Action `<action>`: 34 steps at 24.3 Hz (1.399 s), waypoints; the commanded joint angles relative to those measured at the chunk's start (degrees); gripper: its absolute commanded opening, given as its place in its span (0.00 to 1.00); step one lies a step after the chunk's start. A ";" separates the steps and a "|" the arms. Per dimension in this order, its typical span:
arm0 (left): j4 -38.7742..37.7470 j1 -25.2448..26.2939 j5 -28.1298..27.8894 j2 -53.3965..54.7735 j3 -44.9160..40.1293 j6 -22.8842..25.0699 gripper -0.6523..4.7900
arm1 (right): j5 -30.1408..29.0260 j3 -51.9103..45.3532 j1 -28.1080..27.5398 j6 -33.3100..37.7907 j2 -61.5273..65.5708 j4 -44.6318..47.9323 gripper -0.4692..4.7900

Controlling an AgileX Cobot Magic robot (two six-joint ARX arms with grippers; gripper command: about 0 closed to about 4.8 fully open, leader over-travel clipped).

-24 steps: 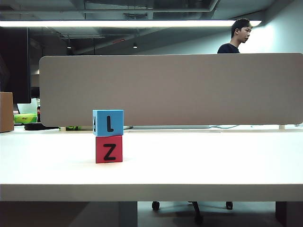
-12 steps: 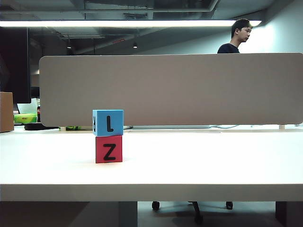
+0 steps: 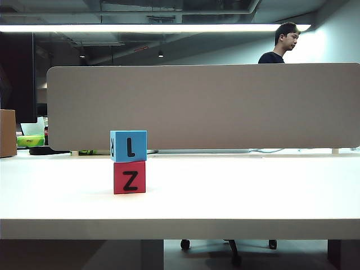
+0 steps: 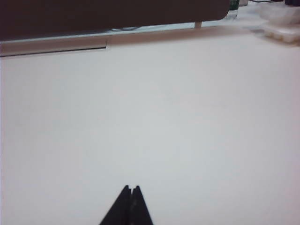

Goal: Stack the letter block on the right onto the letter block on the left.

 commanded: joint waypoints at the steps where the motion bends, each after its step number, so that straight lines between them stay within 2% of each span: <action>1: 0.55 -0.04 0.22 0.02 0.31 0.00 0.11 | -0.13 -0.20 0.00 0.15 -0.09 0.09 0.09; 19: 0.55 -0.04 0.22 0.02 0.31 0.00 0.12 | -0.39 -0.20 -0.02 0.17 -0.09 -1.46 0.09; 22: 0.55 -0.04 0.22 0.02 0.31 -0.02 0.11 | -4.31 -0.20 0.02 0.17 -0.09 -0.70 0.09; 34: 0.52 -0.04 0.22 0.02 0.31 -0.02 0.12 | -4.20 -0.20 0.00 0.17 -0.09 -0.72 0.09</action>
